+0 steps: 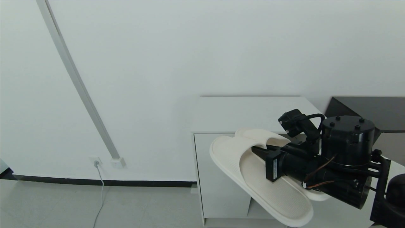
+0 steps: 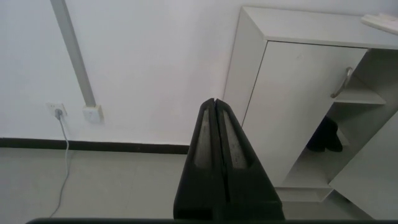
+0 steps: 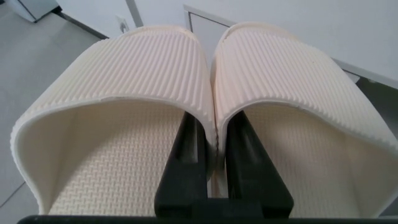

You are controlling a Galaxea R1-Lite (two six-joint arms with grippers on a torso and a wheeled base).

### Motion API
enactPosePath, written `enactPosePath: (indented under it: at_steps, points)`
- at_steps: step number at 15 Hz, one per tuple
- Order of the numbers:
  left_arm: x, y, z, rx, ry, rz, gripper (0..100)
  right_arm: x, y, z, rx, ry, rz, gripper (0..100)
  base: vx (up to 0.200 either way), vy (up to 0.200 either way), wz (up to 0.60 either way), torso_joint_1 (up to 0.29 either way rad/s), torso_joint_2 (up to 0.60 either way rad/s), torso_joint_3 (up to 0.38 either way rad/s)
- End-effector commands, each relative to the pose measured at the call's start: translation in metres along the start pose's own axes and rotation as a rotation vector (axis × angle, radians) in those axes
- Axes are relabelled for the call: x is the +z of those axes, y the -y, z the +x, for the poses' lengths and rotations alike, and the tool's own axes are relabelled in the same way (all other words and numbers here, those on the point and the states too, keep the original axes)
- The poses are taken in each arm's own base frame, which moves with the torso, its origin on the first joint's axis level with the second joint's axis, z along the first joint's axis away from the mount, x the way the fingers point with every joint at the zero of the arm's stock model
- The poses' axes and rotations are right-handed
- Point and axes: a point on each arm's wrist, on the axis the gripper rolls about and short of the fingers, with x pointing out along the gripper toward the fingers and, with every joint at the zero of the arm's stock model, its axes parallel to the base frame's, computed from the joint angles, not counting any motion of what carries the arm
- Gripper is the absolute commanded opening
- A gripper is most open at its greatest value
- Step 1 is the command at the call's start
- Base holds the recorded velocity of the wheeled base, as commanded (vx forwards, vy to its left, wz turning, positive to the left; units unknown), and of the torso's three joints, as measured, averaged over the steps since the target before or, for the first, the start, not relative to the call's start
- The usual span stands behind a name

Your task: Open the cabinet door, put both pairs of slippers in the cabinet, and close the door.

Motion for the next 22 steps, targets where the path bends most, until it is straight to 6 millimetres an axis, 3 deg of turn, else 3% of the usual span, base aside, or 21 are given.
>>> enactPosePath:
  at_steps: [1, 15, 22]
  points:
    - [0.000, 0.000, 0.000, 0.001, -0.001, 0.000, 0, -0.002, 0.000, 0.001, -0.001, -0.006, 0.000, 0, 0.000, -0.200, 0.00, 0.002, 0.00, 0.002]
    - [0.000, 0.000, 0.000, 0.002, 0.000, -0.002, 0, -0.005, 0.000, 0.002, -0.004, -0.018, 0.000, 0, 0.000, -0.200, 0.00, 0.005, 0.00, 0.003]
    - [0.000, 0.000, 0.000, 0.001, -0.001, -0.003, 0, -0.018, 0.001, 0.001, 0.002, -0.030, -0.027, 0, 0.000, 0.000, 0.00, 0.000, 0.00, 0.000]
